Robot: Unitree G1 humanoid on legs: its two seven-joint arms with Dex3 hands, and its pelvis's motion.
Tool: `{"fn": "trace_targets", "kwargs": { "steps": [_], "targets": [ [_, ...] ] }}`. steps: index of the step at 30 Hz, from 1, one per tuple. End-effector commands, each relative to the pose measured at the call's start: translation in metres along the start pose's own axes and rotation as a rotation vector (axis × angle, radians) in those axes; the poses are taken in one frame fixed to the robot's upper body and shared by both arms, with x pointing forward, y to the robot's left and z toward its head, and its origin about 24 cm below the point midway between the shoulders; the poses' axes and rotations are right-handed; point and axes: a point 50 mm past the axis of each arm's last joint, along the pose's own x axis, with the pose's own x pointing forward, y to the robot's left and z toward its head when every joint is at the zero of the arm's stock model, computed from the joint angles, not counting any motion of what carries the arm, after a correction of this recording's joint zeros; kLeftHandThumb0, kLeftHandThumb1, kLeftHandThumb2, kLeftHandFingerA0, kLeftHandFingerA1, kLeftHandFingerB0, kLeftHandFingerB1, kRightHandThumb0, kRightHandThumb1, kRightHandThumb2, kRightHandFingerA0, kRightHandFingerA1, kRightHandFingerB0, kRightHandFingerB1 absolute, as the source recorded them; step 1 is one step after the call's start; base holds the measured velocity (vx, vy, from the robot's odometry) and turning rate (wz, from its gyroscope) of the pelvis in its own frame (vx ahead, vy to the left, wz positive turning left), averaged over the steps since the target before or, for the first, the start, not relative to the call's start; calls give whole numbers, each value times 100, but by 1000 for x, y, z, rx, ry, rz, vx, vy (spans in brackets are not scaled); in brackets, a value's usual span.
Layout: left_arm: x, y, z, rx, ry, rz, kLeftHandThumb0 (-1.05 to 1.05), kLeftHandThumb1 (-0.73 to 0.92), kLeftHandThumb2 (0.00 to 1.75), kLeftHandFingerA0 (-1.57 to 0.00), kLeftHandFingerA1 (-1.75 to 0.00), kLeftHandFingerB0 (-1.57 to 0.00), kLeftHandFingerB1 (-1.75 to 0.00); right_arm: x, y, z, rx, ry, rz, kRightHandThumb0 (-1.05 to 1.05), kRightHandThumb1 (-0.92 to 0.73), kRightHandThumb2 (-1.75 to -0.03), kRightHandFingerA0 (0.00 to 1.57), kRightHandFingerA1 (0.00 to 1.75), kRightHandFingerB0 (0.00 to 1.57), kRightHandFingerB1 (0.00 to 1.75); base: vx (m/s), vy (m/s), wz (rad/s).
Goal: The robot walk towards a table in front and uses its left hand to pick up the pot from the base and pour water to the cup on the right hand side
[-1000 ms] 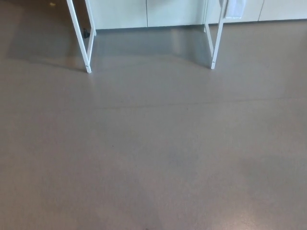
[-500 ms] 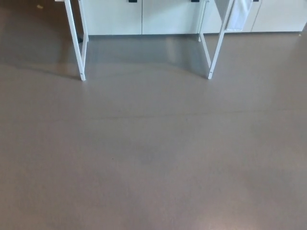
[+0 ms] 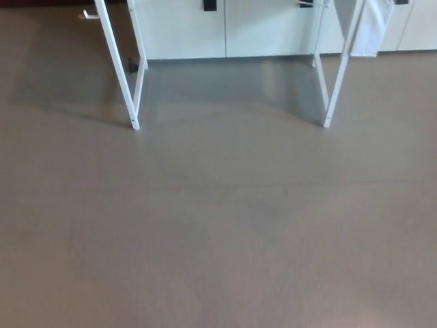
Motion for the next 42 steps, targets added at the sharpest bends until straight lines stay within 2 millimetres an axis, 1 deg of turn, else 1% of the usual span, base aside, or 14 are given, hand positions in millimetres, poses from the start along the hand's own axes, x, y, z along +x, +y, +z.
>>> {"fn": "trace_targets", "kwargs": {
  "steps": [1, 10, 12, 14, 17, 22, 23, 26, 27, 29, 30, 34, 35, 42],
  "targets": [
    [1, -1, 13, 102, -84, 35, -7, 52, 56, -56, -39, -44, -38, 0, -5, 4, -65, -25, -12, -7, -40, -86, 43, 62, 24, 52, 226, -2, -6],
    [-2, 4, 11, 132, -77, 37, -12, 54, 57, -51, -38, -40, -36, -2, -4, 2, -96, -25, 5, -6, -42, -87, 46, 64, 23, 52, 315, 123, -20],
    [-2, 6, 8, 142, -66, 46, -11, 51, 56, -55, -39, -42, -37, -4, -8, -2, -126, -14, -5, -11, -57, -57, 54, 51, 35, 39, 339, 135, 9],
    [-4, 9, 7, 163, -60, 48, -11, 55, 56, -59, -39, -43, -36, -6, -10, -7, -133, -5, -10, -8, -40, -86, 48, 64, 23, 52, 275, 108, 5],
    [-5, 11, 3, 160, -48, 57, -15, 51, 58, -56, -40, -43, -38, -9, -12, -12, -155, -1, -7, -8, -41, -86, 45, 63, 22, 52, 246, 34, 10],
    [-4, 10, 2, 180, -40, 65, -13, 52, 57, -54, -39, -44, -37, -10, -13, -12, -164, -3, 4, -9, -39, -85, 44, 63, 23, 52, 324, -78, 15],
    [-5, 9, 3, 185, -46, 63, -14, 51, 57, -56, -39, -44, -37, -9, -14, -12, -150, 5, 0, -15, -53, -58, 50, 49, 35, 39, 417, -297, -44],
    [-6, 9, 1, 190, -50, 62, -14, 51, 57, -57, -40, -44, -37, -10, -15, -13, -161, 8, -9, -14, -54, -57, 51, 48, 36, 39, 290, -185, 36],
    [-6, 10, 1, 194, -49, 59, -15, 51, 57, -56, -40, -43, -37, -10, -16, -15, -159, 10, 1, -8, -39, -85, 45, 63, 24, 52, 222, -42, 1],
    [-6, 10, 1, 201, -46, 63, -17, 51, 59, -56, -41, -43, -38, -10, -16, -15, -164, 11, -1, -14, -54, -57, 52, 50, 36, 39, 273, -15, 0],
    [-7, 11, 1, 203, -48, 56, -18, 51, 59, -55, -41, -42, -38, -10, -16, -14, -181, 9, 10, -10, -39, -85, 46, 63, 23, 52, 298, 41, -9],
    [-5, 10, 1, 163, -36, 63, -12, 53, 57, -55, -40, -42, -37, -10, -15, -14, -158, 6, 9, -10, -38, -85, 45, 63, 25, 53, 281, 111, -17],
    [-5, 10, 1, 169, -37, 60, -13, 54, 58, -52, -39, -42, -36, -10, -14, -14, -157, 2, 10, -15, -55, -59, 51, 51, 36, 40, 343, 185, -25],
    [-6, 13, 0, 174, -35, 48, -15, 54, 59, -53, -39, -41, -37, -11, -15, -16, -176, 8, 19, -11, -40, -86, 41, 61, 22, 52, 446, 239, -20]
  ]
}}
